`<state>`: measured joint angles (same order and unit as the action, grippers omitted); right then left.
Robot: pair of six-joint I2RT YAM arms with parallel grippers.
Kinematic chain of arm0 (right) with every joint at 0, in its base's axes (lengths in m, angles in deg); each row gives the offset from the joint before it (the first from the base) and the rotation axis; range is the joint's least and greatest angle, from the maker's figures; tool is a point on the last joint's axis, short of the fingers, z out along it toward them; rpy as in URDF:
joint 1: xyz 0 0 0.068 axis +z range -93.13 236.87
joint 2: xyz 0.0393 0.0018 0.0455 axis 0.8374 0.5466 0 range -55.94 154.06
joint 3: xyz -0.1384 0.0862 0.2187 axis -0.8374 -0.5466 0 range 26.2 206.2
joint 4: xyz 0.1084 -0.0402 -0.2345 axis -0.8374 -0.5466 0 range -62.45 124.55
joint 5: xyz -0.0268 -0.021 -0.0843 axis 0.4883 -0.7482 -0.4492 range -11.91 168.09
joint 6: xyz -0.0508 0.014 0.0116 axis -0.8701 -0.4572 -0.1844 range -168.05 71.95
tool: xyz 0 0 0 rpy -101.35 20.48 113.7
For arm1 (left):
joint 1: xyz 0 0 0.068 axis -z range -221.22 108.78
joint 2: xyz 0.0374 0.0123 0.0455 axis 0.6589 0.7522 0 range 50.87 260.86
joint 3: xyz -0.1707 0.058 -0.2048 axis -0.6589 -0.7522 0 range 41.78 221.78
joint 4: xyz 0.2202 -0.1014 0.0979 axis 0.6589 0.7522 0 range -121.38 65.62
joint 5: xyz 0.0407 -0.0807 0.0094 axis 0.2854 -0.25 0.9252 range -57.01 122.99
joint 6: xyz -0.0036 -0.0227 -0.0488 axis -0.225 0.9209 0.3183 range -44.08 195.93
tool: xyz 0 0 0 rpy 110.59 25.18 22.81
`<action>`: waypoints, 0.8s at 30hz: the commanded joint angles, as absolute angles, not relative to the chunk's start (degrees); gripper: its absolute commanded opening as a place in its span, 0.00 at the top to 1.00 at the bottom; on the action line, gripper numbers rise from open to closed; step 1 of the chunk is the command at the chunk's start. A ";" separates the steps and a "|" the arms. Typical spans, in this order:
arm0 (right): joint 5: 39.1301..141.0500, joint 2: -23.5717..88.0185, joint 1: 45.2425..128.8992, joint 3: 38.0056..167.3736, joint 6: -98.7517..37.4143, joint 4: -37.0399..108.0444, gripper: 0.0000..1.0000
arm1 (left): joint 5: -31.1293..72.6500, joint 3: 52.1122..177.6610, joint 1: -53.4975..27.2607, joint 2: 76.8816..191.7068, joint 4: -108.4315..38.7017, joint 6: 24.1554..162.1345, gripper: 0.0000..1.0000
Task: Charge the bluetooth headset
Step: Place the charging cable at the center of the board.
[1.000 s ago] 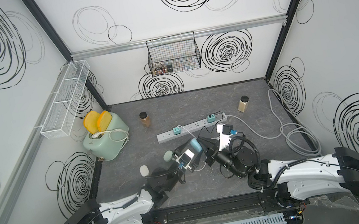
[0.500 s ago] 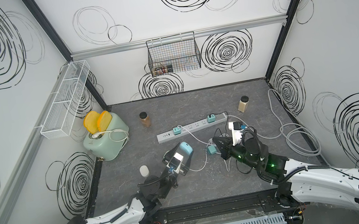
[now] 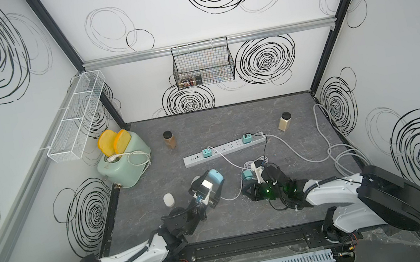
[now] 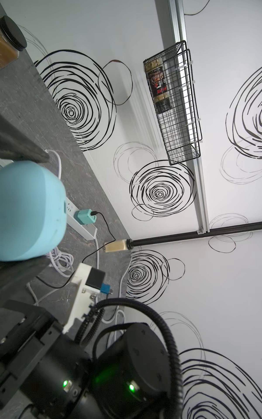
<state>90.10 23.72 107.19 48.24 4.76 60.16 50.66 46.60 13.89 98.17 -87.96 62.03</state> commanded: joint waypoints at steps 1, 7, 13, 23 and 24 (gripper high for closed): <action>96.28 27.94 106.88 50.13 9.84 64.60 0.87 | 51.35 45.73 13.63 96.47 -90.87 63.59 0.76; 94.16 29.84 106.88 52.54 10.39 60.32 0.76 | 51.55 44.70 13.28 94.57 -89.77 63.97 0.76; 91.03 28.77 106.97 54.44 9.13 53.42 0.62 | 51.02 44.33 12.36 93.76 -89.23 64.15 0.76; 87.01 22.32 106.88 58.51 -1.15 36.14 0.67 | 50.11 44.08 11.69 94.02 -89.15 64.31 0.76; 86.82 21.79 106.96 59.35 -3.22 34.72 0.70 | 50.06 44.07 11.65 94.02 -89.17 64.32 0.76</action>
<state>88.79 23.74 107.08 56.72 2.12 41.99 50.42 44.77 12.17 94.37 -86.71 63.35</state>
